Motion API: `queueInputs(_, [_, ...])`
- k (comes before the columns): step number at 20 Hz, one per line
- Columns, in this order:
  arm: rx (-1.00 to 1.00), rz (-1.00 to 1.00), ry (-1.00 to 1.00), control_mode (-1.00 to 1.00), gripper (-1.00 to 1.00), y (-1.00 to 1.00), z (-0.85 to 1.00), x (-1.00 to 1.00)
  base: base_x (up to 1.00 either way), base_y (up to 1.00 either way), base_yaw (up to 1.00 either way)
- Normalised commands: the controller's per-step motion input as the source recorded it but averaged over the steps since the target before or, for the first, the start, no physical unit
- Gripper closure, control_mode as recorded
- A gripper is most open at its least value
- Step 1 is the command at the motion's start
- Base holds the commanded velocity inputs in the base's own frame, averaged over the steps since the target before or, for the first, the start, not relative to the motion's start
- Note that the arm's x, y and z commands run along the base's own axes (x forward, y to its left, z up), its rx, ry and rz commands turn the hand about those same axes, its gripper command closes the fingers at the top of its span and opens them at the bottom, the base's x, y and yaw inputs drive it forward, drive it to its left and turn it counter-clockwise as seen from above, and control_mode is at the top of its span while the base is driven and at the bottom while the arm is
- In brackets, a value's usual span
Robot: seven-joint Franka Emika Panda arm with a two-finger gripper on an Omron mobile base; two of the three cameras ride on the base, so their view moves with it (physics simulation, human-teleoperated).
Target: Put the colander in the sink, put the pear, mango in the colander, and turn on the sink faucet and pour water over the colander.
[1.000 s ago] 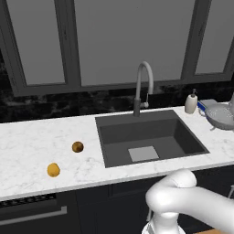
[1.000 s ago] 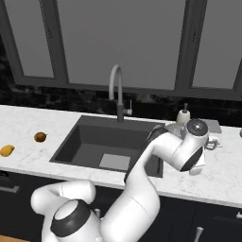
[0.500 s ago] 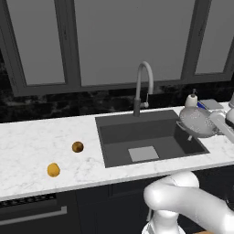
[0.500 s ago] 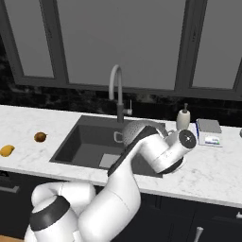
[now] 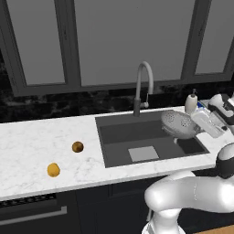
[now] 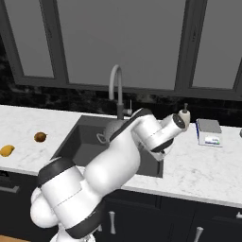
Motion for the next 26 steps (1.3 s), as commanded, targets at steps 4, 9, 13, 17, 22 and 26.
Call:
queueInputs(4, [0.0, 0.02, 0.07, -1.0, 1.0, 0.98, -0.13, 0.21, 0.0, 0.0, 0.0])
queueInputs(9, [-0.04, 0.0, 0.04, -1.0, 1.0, 0.81, -0.41, 0.1, 0.0, 0.0, 0.0])
queueInputs(13, [-0.05, 0.0, 0.0, -1.0, 1.0, 0.2, -0.6, 0.0, 0.0, 0.0, 0.0])
queueInputs(17, [-0.02, 0.0, -0.01, -1.0, 1.0, 0.0, -0.48, 0.0, 0.0, 0.0, 0.0])
queueInputs(22, [0.0, 0.0, -0.02, -1.0, 1.0, 0.01, -0.35, 0.02, 0.0, 0.0, 0.0])
queueInputs(26, [-0.01, 0.0, 0.01, -1.0, 1.0, 0.02, -0.33, 0.06, 0.0, 0.0, 0.0])
